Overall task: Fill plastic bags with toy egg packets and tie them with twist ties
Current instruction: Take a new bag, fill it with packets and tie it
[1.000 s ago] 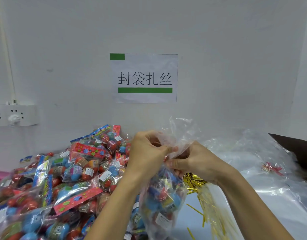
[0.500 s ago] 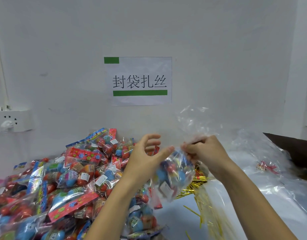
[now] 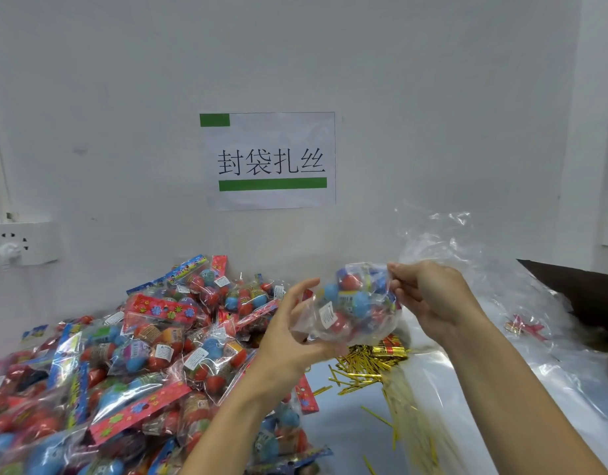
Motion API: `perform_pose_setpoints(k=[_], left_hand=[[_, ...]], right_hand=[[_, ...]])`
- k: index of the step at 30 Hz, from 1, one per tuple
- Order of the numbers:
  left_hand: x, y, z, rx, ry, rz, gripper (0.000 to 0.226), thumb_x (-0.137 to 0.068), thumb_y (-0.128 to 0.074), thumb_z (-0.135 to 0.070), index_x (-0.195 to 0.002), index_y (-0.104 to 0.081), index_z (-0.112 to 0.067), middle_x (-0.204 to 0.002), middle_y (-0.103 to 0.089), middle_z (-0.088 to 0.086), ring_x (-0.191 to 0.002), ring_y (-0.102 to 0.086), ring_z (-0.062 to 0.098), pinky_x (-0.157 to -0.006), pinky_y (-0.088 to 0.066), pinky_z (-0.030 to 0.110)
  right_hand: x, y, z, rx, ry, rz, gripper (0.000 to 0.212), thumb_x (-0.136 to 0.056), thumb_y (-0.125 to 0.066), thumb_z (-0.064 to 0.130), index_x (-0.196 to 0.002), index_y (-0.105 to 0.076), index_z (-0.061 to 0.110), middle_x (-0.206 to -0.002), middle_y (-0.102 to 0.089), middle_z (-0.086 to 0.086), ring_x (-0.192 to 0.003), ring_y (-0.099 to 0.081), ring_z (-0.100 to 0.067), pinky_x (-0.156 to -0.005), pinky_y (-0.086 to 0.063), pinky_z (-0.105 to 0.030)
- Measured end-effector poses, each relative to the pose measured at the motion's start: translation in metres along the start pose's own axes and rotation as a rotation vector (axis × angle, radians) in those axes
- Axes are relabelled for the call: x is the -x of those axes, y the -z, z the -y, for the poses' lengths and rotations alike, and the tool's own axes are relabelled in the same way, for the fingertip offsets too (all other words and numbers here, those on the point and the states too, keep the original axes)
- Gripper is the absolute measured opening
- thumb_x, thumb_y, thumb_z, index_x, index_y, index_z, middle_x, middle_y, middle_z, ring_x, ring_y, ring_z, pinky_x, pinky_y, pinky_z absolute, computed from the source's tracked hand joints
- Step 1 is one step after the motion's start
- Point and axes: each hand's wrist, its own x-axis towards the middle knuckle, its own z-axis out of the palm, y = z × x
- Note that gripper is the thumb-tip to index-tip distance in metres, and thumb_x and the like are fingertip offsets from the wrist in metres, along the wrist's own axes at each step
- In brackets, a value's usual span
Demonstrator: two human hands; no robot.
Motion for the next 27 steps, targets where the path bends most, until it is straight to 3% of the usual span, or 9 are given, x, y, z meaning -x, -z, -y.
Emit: perform_pose_setpoints(k=[2,3,7,11,14,17,22,25,27], left_hand=[[-0.002,0.000,0.002,0.112,-0.018,-0.027,0.078,-0.069,-0.091,-0.021,-0.133,-0.052,-0.044,-0.129,-0.067,0.002,-0.112,-0.068,0.028,-0.090,-0.056,0.059],[-0.002,0.000,0.003,0.151,-0.028,-0.028,0.075,-0.070,-0.090,-0.032,-0.133,-0.052,-0.042,-0.129,-0.067,0.003,-0.115,-0.067,0.028,-0.090,-0.056,0.058],[-0.006,-0.004,-0.004,0.347,0.046,-0.116,0.058,-0.072,-0.072,-0.070,-0.122,-0.064,-0.043,-0.125,-0.070,-0.003,-0.113,-0.068,0.020,-0.081,-0.059,0.035],[-0.012,-0.006,-0.010,0.487,0.197,-0.234,0.048,-0.078,-0.058,-0.065,-0.107,-0.076,-0.031,-0.116,-0.073,0.010,-0.100,-0.073,0.026,-0.074,-0.061,0.041],[-0.011,-0.004,-0.011,0.516,0.330,-0.199,0.058,-0.089,-0.052,-0.062,-0.122,-0.069,-0.017,-0.119,-0.069,0.021,-0.101,-0.071,0.039,-0.081,-0.060,0.052],[-0.007,-0.004,-0.014,0.554,0.431,-0.118,0.064,-0.090,-0.055,-0.057,-0.128,-0.063,-0.008,-0.108,-0.072,0.020,-0.085,-0.073,0.033,-0.067,-0.060,0.040],[-0.003,-0.009,-0.012,0.556,0.491,-0.073,0.074,-0.073,-0.061,-0.060,-0.126,-0.067,-0.009,-0.125,-0.068,0.020,-0.118,-0.064,0.038,-0.106,-0.048,0.053],[-0.004,-0.011,-0.009,0.465,0.517,-0.044,0.071,-0.084,-0.059,-0.061,-0.124,-0.065,-0.002,-0.110,-0.072,0.023,-0.093,-0.073,0.033,-0.076,-0.061,0.039],[-0.004,-0.011,-0.006,0.322,0.581,-0.035,0.067,-0.095,-0.051,-0.058,-0.119,-0.063,0.003,-0.100,-0.074,0.024,-0.082,-0.075,0.032,-0.062,-0.059,0.033]], right_hand=[[0.001,-0.003,0.000,-0.037,-0.019,0.026,0.015,-0.090,-0.063,-0.005,-0.076,-0.067,0.000,-0.052,-0.063,-0.002,-0.044,-0.059,-0.005,-0.045,-0.050,-0.014],[0.001,-0.005,0.000,-0.042,-0.022,0.043,0.016,-0.090,-0.063,-0.005,-0.075,-0.067,0.000,-0.053,-0.063,-0.002,-0.044,-0.058,-0.005,-0.045,-0.049,-0.014],[0.002,-0.011,-0.006,0.066,0.035,0.137,0.018,-0.089,-0.069,0.002,-0.072,-0.065,0.003,-0.058,-0.056,-0.002,-0.042,-0.047,-0.004,-0.041,-0.041,-0.016],[0.003,-0.014,-0.010,0.277,0.186,0.151,0.021,-0.088,-0.074,0.012,-0.071,-0.064,0.006,-0.059,-0.053,-0.001,-0.046,-0.046,-0.008,-0.051,-0.040,-0.027],[0.003,-0.013,-0.011,0.398,0.347,0.112,0.029,-0.087,-0.076,0.016,-0.064,-0.064,0.004,-0.049,-0.053,0.002,-0.046,-0.048,-0.010,-0.048,-0.042,-0.026],[0.005,-0.012,-0.010,0.466,0.474,0.091,0.021,-0.085,-0.077,0.014,-0.066,-0.071,0.011,-0.050,-0.062,0.006,-0.042,-0.053,-0.004,-0.044,-0.042,-0.016],[0.006,-0.011,-0.011,0.482,0.544,0.157,0.017,-0.086,-0.076,0.010,-0.070,-0.074,0.016,-0.059,-0.068,0.006,-0.048,-0.060,-0.003,-0.046,-0.046,-0.017],[0.000,-0.009,-0.012,0.548,0.571,0.088,0.024,-0.086,-0.076,0.012,-0.063,-0.070,0.012,-0.059,-0.067,0.007,-0.052,-0.060,-0.003,-0.053,-0.045,-0.022],[-0.005,-0.002,-0.010,0.611,0.621,0.025,0.029,-0.084,-0.077,0.010,-0.058,-0.065,0.011,-0.055,-0.064,0.008,-0.050,-0.056,-0.004,-0.053,-0.042,-0.019]])
